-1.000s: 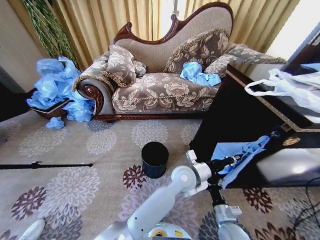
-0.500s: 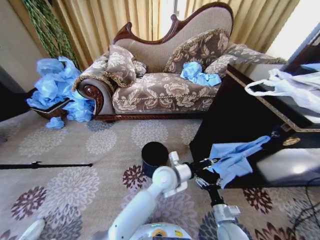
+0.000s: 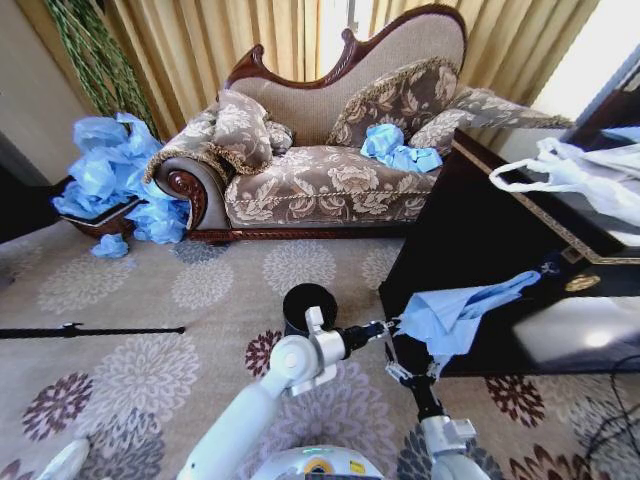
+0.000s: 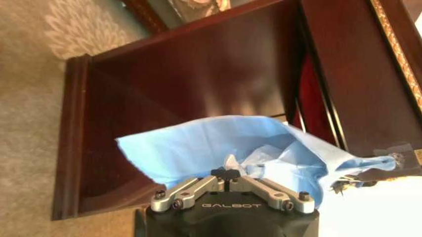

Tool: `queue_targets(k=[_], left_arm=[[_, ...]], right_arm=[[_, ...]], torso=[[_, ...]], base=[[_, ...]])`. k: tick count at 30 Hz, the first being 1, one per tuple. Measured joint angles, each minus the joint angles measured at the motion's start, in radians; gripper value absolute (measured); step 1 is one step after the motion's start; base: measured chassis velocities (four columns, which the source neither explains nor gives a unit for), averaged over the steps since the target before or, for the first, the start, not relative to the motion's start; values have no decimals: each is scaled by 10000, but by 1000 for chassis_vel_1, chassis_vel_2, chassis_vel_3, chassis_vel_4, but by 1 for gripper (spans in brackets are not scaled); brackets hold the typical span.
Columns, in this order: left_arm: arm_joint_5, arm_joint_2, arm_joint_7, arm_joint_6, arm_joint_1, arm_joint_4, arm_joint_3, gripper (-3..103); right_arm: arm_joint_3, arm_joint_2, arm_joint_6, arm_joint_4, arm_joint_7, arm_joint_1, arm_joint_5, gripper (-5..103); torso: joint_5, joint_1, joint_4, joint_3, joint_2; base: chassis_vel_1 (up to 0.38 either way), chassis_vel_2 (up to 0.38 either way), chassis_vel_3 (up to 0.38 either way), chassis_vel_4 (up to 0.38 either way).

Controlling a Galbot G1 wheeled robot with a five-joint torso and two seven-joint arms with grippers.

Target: Place a garbage bag over the trash bin.

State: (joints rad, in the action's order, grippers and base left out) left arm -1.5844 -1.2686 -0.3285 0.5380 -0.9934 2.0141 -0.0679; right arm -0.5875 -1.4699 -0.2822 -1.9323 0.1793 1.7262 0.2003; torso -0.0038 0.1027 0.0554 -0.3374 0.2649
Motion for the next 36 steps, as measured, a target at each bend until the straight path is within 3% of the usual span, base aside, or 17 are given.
queue_targets(k=[7,14,20,36], left_arm=[[276,476,323,26,-617,153,499,0],[696,816,736,13,-894,155,1237,0],[945,1134,934,-44,-1017,200,1580,0],[1689,2396,1719,-753,-1426,-43,2688,0]], right_arm=[[15,-56,-180,29,201,203,-30,100],[58,-81,-475,110,1139,542,-8,100],[140,-12,-617,90,1384,591,38,100],[65,-83,-1403,397,2109,1054,222,100]], torso=[[-1,0,-1,0,0],[-1,0,0,0,0],[1,0,-1,0,-2],[1,0,-1,-1,-2]], base=[[0,0,0,0],[0,0,0,0],[0,0,0,0],[0,0,0,0]])
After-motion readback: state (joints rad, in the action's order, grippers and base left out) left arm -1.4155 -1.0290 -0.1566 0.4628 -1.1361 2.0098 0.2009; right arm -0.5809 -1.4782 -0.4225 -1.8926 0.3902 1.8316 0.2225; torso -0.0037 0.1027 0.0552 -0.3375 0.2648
